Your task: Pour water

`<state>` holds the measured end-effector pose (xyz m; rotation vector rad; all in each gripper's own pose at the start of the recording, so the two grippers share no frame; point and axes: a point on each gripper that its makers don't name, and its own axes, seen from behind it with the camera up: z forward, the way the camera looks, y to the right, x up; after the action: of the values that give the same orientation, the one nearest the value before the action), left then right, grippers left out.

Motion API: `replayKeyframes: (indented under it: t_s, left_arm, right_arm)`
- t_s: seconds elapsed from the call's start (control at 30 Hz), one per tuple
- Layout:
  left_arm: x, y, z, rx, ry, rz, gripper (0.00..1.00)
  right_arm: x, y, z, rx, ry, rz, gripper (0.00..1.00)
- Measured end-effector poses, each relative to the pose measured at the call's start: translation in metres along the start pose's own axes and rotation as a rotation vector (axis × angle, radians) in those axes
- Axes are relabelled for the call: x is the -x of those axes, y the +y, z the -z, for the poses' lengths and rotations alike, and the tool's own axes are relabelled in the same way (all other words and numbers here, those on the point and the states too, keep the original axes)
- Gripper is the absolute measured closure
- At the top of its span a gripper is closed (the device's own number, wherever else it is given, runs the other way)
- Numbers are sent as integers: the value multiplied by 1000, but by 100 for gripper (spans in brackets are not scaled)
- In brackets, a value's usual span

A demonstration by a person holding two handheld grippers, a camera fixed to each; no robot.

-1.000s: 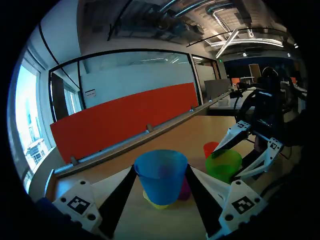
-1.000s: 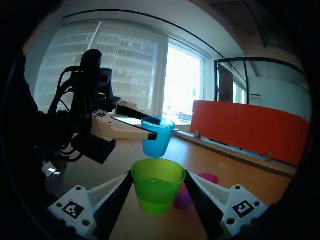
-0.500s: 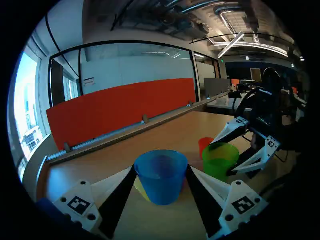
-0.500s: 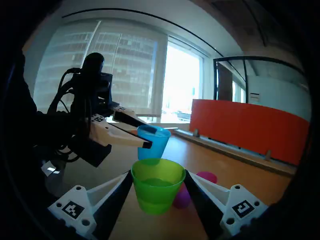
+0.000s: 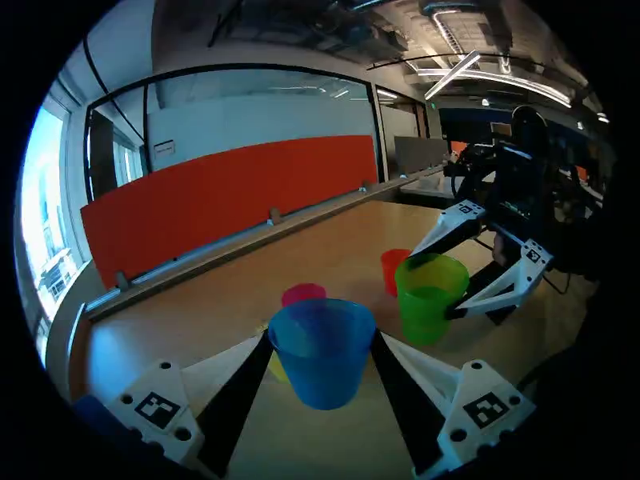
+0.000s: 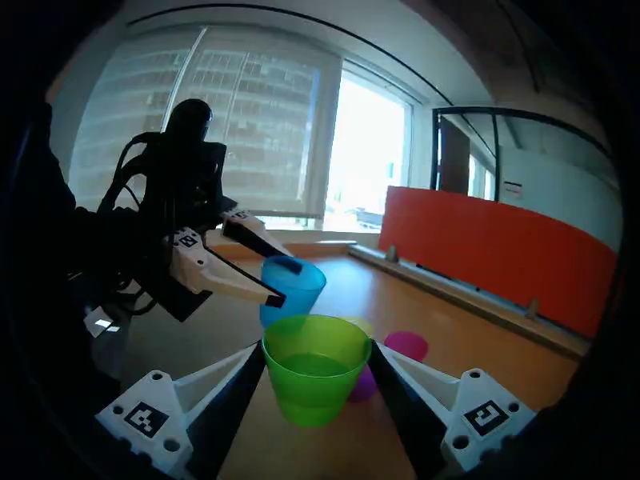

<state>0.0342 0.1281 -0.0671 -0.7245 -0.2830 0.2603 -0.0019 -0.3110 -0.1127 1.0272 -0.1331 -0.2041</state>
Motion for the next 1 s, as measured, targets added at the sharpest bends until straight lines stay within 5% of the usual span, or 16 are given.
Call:
replayKeyframes:
  t_s: [0.7,1.0]
  left_arm:
    - [40,45,-7,103,-96,-1,13]
    - [55,49,-13,111,-119,8,13]
  right_arm:
    - [33,2,31,-18,-136,38,6]
    - [45,3,37,-24,-172,39,6]
